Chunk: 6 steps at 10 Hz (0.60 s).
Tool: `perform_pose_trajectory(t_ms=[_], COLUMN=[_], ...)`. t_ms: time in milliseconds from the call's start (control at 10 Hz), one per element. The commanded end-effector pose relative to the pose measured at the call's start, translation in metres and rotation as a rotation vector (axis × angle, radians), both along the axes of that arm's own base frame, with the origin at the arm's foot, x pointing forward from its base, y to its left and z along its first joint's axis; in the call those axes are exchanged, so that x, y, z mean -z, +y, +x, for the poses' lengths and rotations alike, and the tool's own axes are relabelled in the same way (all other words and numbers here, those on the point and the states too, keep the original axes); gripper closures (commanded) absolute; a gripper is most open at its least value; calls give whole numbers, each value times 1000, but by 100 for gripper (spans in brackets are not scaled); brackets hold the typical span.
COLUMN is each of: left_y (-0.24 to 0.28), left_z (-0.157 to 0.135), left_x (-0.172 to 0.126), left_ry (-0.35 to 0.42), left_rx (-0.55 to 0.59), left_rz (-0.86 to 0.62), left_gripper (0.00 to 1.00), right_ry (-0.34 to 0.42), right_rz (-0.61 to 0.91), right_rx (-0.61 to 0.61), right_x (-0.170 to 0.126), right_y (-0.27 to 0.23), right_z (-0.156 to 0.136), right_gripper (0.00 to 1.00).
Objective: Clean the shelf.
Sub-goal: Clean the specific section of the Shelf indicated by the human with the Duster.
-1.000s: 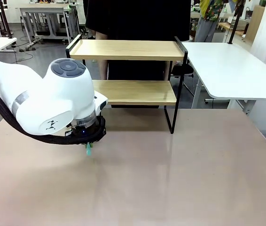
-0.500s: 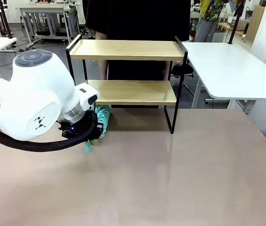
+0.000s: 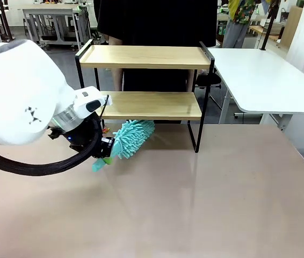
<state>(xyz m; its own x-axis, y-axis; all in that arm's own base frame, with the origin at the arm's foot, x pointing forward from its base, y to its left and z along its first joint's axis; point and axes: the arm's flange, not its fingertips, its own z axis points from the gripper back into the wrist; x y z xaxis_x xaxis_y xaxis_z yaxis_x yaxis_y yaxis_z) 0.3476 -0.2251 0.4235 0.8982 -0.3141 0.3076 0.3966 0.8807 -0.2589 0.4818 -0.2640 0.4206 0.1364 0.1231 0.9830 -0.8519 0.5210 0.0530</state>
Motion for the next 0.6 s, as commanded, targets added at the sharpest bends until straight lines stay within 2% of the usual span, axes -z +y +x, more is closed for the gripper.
perform_pose_trajectory(t_ms=[0,300,500], left_y=[40,77,112], left_z=[-21,-28,-39], left_x=[4,-12,-46], left_ry=[50,57,88], left_rx=[238,426,493], left_rz=[-29,-116,-130], left_gripper=[87,87,87], right_ry=[-6,-6,-6], right_rz=[-1,-1,-1], right_rx=[0,0,0], right_x=[-3,-3,-3], right_y=[1,1,1], right_z=[0,0,0], right_gripper=[0,0,0])
